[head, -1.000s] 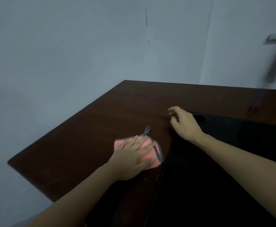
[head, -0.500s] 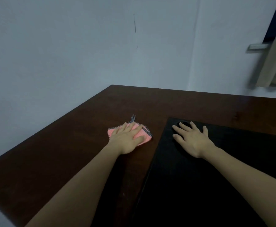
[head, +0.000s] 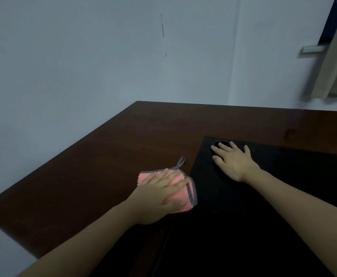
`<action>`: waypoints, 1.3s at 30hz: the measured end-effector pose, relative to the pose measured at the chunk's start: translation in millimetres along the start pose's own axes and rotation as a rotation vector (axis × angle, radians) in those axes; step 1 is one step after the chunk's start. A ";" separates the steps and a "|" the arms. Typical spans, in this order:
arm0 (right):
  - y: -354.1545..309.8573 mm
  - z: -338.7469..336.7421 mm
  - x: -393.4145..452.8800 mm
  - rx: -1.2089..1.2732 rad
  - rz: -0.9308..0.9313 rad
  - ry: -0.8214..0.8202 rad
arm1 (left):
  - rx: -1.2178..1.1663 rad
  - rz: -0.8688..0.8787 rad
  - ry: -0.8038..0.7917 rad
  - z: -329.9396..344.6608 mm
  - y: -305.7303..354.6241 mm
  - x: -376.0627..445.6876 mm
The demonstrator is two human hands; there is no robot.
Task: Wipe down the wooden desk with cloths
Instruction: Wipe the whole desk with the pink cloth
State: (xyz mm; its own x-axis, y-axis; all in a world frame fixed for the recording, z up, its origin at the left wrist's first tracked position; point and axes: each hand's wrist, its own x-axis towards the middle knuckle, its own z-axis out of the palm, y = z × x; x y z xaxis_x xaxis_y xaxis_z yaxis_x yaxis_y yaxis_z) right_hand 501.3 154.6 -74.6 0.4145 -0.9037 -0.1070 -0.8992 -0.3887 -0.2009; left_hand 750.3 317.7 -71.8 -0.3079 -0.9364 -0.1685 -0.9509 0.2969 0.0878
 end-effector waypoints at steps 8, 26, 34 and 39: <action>0.2 0.8 4.2 0.020 0.004 0.031 | 0.009 -0.135 -0.002 -12.8 -27.6 63.0; 2.7 2.8 2.4 0.112 -0.018 0.085 | 0.041 0.015 0.022 -1.4 19.7 36.3; 3.7 4.2 7.4 0.103 -0.011 0.098 | 0.017 -0.109 0.032 -8.3 3.6 80.7; 4.2 5.6 6.4 0.111 -0.013 0.117 | -0.063 -0.255 0.071 -18.1 4.7 134.2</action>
State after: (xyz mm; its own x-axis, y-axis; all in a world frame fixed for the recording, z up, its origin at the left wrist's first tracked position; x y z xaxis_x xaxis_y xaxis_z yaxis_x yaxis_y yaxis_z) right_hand 501.0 148.2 -81.7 0.4013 -0.9159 0.0096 -0.8699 -0.3844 -0.3090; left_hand 705.0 190.1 -76.2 -0.0536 -0.9908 -0.1242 -0.9929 0.0396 0.1124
